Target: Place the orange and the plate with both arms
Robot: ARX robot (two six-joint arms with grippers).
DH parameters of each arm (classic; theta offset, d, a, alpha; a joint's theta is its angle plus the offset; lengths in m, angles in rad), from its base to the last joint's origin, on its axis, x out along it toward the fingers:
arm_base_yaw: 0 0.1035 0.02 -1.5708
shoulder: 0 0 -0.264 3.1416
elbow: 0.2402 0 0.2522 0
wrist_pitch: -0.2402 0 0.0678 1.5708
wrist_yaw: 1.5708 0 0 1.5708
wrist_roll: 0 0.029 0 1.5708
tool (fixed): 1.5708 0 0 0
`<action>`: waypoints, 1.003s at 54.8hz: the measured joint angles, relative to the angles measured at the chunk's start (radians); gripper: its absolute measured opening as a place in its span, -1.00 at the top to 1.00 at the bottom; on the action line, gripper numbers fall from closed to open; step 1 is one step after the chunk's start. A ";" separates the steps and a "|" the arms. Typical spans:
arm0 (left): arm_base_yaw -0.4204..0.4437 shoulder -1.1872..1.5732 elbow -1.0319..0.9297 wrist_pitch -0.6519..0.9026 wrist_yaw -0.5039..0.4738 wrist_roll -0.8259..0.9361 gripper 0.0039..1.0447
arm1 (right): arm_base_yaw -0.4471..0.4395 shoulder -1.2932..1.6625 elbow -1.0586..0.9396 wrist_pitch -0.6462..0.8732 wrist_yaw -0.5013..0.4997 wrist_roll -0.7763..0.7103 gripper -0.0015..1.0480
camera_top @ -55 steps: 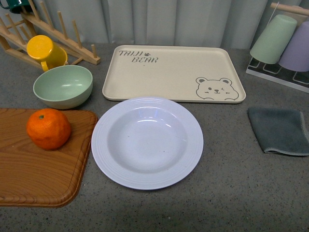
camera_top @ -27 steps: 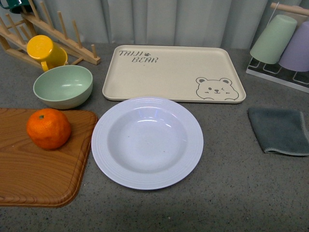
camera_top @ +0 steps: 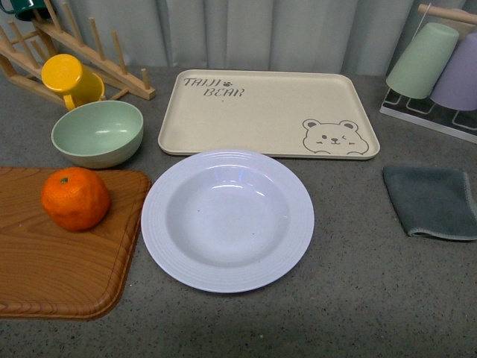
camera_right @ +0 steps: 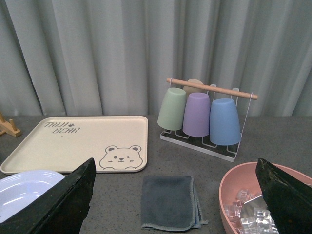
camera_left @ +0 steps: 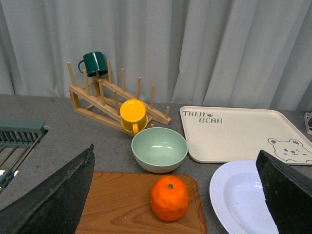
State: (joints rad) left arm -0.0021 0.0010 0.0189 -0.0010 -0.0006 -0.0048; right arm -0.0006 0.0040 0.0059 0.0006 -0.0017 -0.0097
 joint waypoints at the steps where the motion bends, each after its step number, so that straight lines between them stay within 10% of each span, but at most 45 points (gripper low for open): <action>1: 0.000 0.000 0.000 0.000 0.000 0.000 -0.88 | 0.000 0.000 0.000 0.000 0.000 0.000 -0.83; 37: -0.001 0.002 0.000 -0.001 -0.002 0.000 -0.88 | 0.000 0.000 0.000 0.000 0.000 0.000 -0.83; 43: -0.097 0.154 0.048 -0.107 -0.350 -0.143 -0.88 | 0.000 0.000 0.000 0.000 0.000 0.000 -0.83; 55: -0.086 0.661 0.063 0.359 -0.343 -0.222 -0.88 | 0.000 0.000 0.000 0.000 -0.001 0.000 -0.83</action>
State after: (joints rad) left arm -0.0883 0.6621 0.0818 0.3580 -0.3439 -0.2268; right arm -0.0006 0.0040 0.0059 0.0006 -0.0029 -0.0097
